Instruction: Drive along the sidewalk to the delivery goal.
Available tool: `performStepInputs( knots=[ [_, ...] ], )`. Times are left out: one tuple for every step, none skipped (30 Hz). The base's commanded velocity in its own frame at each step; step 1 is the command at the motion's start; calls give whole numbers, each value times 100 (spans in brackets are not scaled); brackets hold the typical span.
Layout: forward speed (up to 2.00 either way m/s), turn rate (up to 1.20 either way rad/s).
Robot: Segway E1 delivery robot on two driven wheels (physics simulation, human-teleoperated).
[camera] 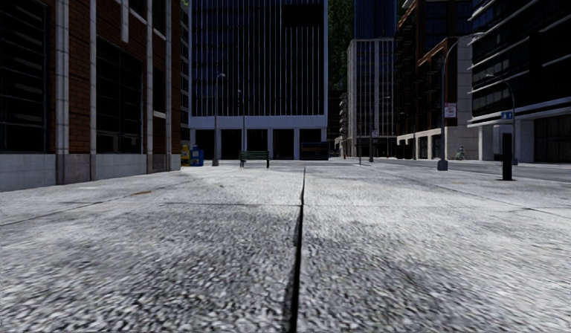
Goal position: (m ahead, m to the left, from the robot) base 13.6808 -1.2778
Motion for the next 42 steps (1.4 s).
performStepInputs(
  knots=[
    [200,0],
    [200,0],
    [200,0],
    [200,0],
    [200,0],
    [200,0],
    [200,0],
    [200,0],
    [200,0],
    [200,0],
    [200,0],
    [200,0],
    [200,0],
    [200,0],
    [200,0],
    [200,0],
    [200,0],
    [200,0],
    [200,0],
    [200,0],
    [200,0],
    [200,0],
    [200,0],
    [200,0],
    [200,0],
    [200,0],
    [200,0],
    [200,0],
    [200,0],
    [200,0],
    [200,0],
    [200,0],
    [200,0],
    [200,0],
    [200,0],
    [200,-47],
    [200,-120],
    [200,-120],
    [200,-120],
    [200,-120],
    [200,-120],
    [200,-50]
  ],
)
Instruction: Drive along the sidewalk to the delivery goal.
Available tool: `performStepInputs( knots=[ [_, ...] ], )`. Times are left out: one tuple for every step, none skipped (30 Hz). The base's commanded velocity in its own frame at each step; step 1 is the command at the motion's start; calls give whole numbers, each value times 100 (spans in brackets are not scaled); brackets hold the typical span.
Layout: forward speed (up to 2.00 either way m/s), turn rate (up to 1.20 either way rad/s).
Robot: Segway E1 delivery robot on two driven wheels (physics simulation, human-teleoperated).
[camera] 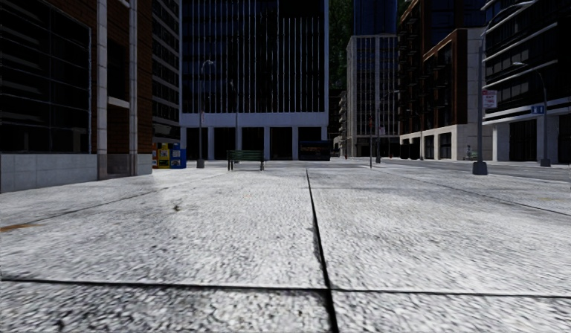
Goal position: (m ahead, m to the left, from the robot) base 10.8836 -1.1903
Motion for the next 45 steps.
performStepInputs(
  knots=[
    [200,-3],
    [200,0],
    [200,0],
    [200,0],
    [200,0],
    [200,0],
    [200,0],
    [200,0],
    [200,0],
    [200,0],
    [200,0],
    [200,0],
    [200,0],
    [200,0],
    [200,0],
    [200,0],
    [200,-19],
    [200,-19],
    [200,-43],
    [200,-65],
    [200,-74],
    [200,-76],
    [200,0],
    [200,0],
    [200,0],
    [200,0],
    [200,0],
    [200,0],
    [200,0],
    [200,0],
    [200,0],
    [200,0],
    [200,0],
    [200,0],
    [200,0],
    [200,0],
    [200,0],
    [200,0],
    [200,0],
    [200,0],
    [200,0],
    [200,0],
    [200,0],
    [200,0],
    [200,0]
  ],
)
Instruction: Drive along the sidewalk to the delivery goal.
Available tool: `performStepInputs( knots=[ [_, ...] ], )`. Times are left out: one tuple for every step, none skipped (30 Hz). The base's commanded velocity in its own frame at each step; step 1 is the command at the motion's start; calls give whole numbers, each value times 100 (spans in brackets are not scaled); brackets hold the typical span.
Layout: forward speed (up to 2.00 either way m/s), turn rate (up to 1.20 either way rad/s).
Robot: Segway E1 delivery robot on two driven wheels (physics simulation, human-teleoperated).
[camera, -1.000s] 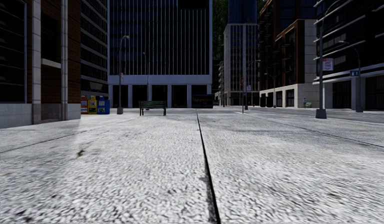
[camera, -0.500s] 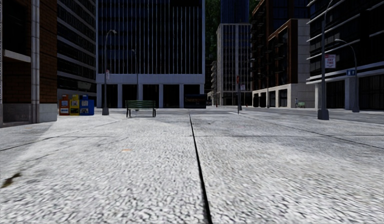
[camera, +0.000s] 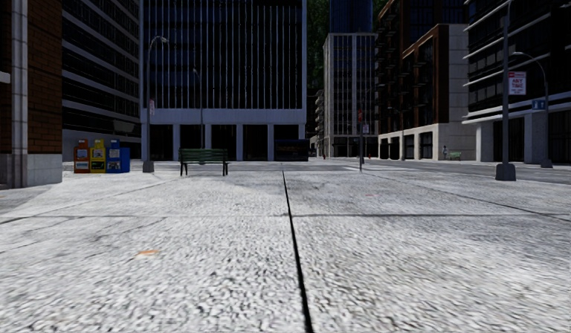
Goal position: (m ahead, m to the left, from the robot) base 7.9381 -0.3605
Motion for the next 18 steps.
performStepInputs(
  knots=[
    [200,0],
    [200,0],
    [200,0],
    [200,0],
    [200,0],
    [200,0],
    [200,0],
    [200,0],
    [200,0],
    [200,0],
    [200,0],
    [200,0],
    [200,0],
    [200,0],
    [200,0],
    [200,0],
    [200,0],
    [200,0]
  ],
)
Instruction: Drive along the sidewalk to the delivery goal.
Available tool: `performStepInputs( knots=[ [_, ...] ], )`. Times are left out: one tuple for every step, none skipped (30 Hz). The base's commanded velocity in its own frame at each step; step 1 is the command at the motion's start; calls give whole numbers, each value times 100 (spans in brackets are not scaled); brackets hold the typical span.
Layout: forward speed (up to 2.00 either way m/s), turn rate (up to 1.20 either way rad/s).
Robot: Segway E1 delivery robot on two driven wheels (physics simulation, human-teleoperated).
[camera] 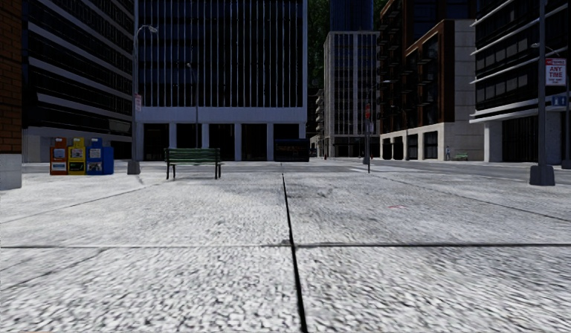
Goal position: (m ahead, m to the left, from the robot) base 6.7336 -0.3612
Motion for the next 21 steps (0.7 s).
performStepInputs(
  knots=[
    [200,0],
    [200,0],
    [200,0],
    [200,0],
    [200,0],
    [200,0],
    [200,0],
    [200,0],
    [200,0],
    [200,0],
    [200,0],
    [200,0],
    [200,0],
    [200,0],
    [200,0],
    [200,0],
    [200,0],
    [200,0],
    [200,0],
    [200,0],
    [200,0]
  ],
)
